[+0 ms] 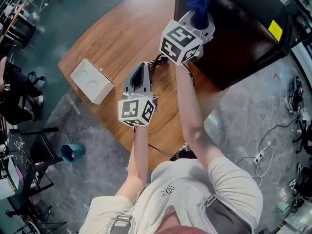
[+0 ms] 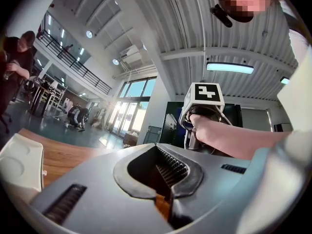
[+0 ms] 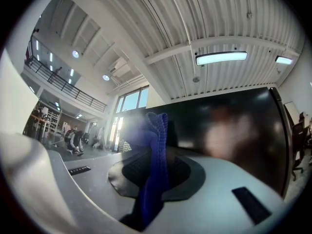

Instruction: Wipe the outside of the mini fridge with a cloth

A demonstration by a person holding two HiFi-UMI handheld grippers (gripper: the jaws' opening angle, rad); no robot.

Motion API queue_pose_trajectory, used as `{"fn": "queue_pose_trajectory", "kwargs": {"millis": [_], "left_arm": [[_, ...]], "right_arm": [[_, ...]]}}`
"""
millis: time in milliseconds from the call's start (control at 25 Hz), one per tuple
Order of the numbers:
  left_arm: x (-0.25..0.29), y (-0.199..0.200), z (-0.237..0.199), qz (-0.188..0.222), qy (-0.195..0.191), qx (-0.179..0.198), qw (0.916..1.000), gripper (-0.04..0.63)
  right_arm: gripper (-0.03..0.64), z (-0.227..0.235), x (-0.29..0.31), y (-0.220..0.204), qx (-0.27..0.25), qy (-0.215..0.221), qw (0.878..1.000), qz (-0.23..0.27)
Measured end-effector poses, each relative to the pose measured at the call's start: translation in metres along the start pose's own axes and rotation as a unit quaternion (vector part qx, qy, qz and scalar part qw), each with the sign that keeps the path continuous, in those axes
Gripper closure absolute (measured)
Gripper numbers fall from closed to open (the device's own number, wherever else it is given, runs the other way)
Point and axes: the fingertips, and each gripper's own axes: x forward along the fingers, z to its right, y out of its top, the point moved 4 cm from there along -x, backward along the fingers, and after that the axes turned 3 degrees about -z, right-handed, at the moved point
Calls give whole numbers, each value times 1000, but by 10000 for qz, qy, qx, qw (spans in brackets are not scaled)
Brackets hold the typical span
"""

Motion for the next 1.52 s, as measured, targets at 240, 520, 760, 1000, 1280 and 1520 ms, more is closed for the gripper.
{"fn": "queue_pose_trajectory", "kwargs": {"millis": [240, 520, 760, 1000, 1280, 1520], "left_arm": [[-1, 4, 17, 22, -127, 67, 9999, 591], [-2, 8, 33, 20, -241, 127, 9996, 591], [-4, 6, 48, 20, -363, 94, 9993, 591], [0, -8, 76, -194, -647, 303, 9973, 591], [4, -13, 99, -259, -906, 367, 9949, 591], [9, -12, 110, -227, -1063, 427, 9932, 591]], "right_arm": [[555, 38, -20, 0, 66, -163, 9998, -83], [555, 81, -40, 3, 16, -335, 9994, -39], [555, 115, -63, 3, -105, -519, 9986, -46], [555, 158, -80, 4, -326, -674, 9972, -15], [555, 195, -95, 7, -292, -820, 9962, -7], [555, 217, -103, 7, -321, -968, 9948, -15]]}}
